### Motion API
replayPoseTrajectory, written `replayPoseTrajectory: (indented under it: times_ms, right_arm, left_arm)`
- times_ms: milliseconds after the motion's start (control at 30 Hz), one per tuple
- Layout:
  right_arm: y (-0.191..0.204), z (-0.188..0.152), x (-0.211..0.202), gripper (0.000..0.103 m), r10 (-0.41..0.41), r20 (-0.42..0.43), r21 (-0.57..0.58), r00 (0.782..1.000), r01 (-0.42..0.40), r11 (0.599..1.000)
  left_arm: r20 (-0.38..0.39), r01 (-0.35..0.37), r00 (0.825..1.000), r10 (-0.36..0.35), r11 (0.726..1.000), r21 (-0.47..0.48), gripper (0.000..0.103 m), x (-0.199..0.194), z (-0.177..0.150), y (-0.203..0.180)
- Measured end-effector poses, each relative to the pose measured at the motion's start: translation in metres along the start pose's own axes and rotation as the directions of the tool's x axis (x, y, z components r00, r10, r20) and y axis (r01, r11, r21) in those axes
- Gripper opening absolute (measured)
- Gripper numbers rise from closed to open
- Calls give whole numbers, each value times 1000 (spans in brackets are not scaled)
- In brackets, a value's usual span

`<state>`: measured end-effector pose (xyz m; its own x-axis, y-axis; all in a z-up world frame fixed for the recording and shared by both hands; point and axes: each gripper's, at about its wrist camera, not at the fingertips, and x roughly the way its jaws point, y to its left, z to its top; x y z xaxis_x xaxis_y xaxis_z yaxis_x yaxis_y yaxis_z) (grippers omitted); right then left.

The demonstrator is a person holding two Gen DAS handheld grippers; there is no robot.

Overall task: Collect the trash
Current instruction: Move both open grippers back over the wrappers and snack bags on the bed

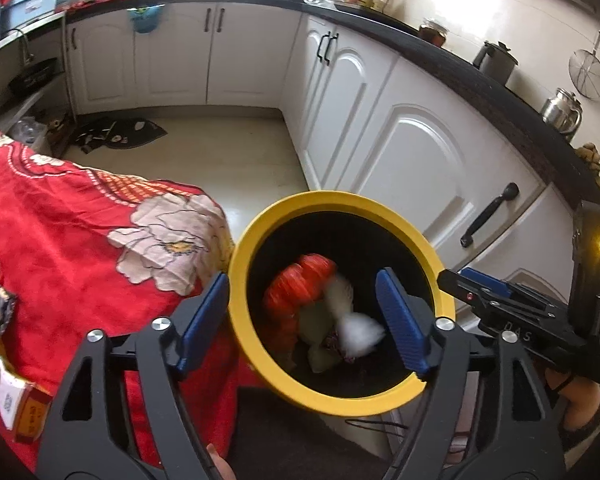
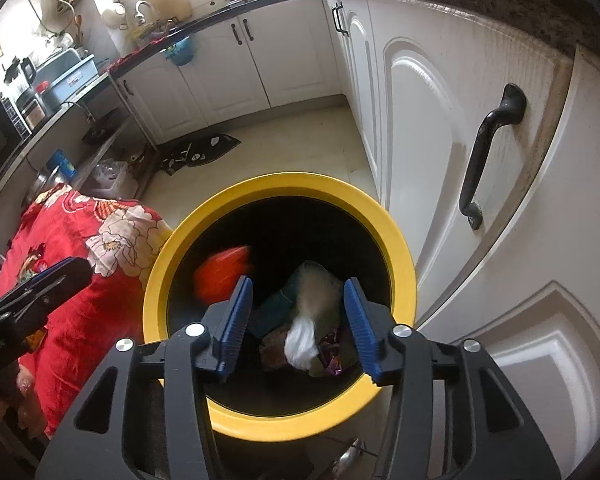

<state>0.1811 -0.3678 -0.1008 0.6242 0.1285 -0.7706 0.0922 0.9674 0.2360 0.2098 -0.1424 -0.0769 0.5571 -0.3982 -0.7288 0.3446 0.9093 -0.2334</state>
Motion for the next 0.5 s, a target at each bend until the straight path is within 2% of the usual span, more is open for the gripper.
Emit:
replayPoseTrajectory:
  times_ms: [167, 233, 500]
  right_arm:
    - [2, 0, -3, 55, 9, 11, -3, 1000, -9, 1000]
    - [4, 1, -6, 58, 13, 21, -3, 1000, -13, 1000]
    - [17, 3, -16, 60, 40, 49, -24, 998, -38, 999]
  left_arm:
    - [22, -31, 999, 31, 999, -22, 92, -13, 1, 11]
    - [27, -44, 999, 45, 999, -28, 92, -18, 1, 14]
    - [69, -100, 992, 105, 992, -72, 92, -45, 1, 34]
